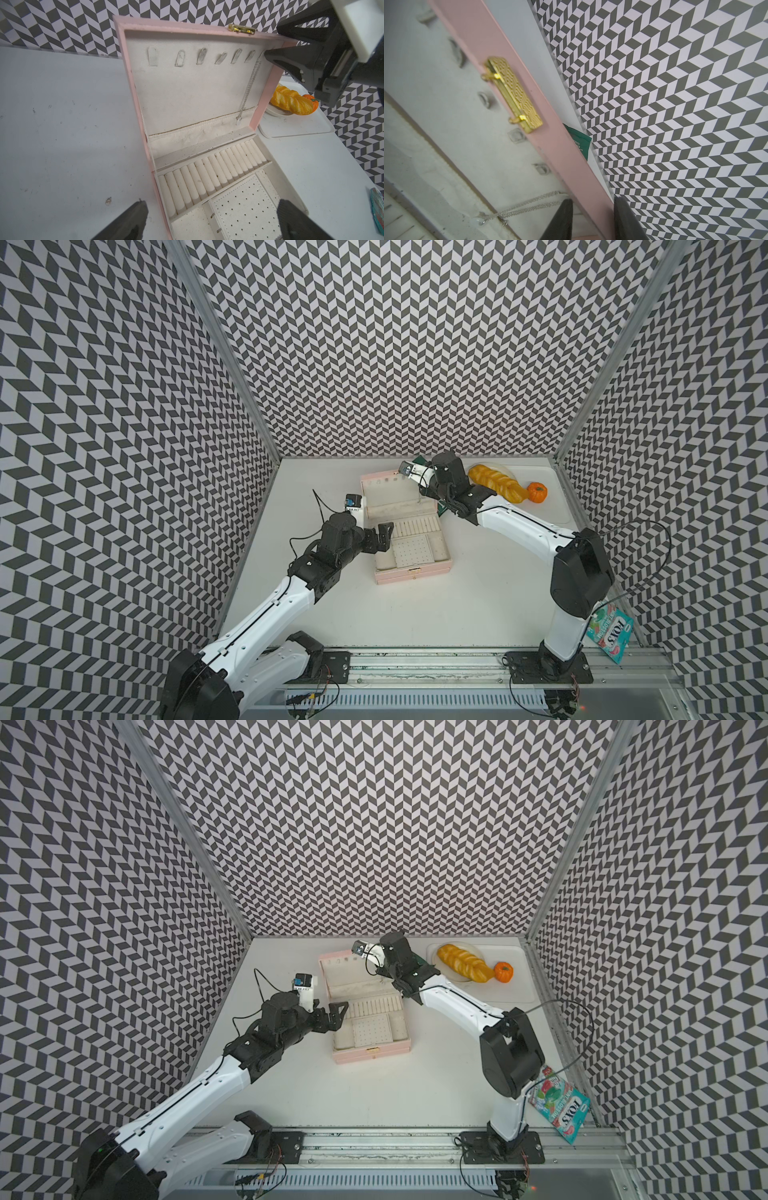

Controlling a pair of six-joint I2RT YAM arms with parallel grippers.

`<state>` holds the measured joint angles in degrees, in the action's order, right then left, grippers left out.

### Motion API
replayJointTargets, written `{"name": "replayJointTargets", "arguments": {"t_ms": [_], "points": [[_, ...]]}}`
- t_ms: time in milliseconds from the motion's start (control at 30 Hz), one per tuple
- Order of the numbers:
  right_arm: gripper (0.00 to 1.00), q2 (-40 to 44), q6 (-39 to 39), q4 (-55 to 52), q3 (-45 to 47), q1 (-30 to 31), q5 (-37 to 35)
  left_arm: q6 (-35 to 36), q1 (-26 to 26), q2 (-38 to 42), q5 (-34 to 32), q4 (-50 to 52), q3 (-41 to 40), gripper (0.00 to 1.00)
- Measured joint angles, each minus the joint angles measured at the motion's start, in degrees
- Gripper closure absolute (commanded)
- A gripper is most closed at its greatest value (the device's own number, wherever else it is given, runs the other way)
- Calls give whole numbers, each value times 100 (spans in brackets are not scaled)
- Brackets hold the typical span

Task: Put jewelry chain into jewelry box
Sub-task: Close the fastener on the jewelry box, then adjust the necklace in the storage slot.

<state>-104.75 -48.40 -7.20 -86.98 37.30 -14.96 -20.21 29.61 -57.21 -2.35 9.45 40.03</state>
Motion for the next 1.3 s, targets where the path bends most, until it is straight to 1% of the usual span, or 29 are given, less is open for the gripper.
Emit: {"name": "replayJointTargets", "arguments": {"t_ms": [267,433,600,633,700,867,900,1000,1067,1167,1300], "points": [[68,-33,160,0,-52,0,-50,0,0,0,-2,0,-2,0],[60,-33,435,-11,-61,2,-221,0,0,0,-2,0,-7,0],[58,20,977,-116,-52,13,-476,0,0,0,-2,0,-7,0],[56,63,1187,-164,-26,13,-535,0,0,0,0,0,-7,0],[49,205,1679,-271,61,11,-654,0,0,0,0,0,-4,0],[48,776,3226,-678,474,2,-754,-2,4,-4,13,2,-4,0],[45,911,3506,-750,608,0,-750,-2,9,-9,24,4,-4,0],[46,1259,4623,-841,1019,2,-575,-7,42,-17,52,4,-4,0],[49,1453,5416,-824,1320,2,-380,-7,68,-24,70,4,-2,0],[56,1716,6601,-656,1847,2,114,-20,111,-50,87,4,4,0],[60,1816,8126,-166,2455,2,841,-33,151,-55,92,11,7,0]]}}
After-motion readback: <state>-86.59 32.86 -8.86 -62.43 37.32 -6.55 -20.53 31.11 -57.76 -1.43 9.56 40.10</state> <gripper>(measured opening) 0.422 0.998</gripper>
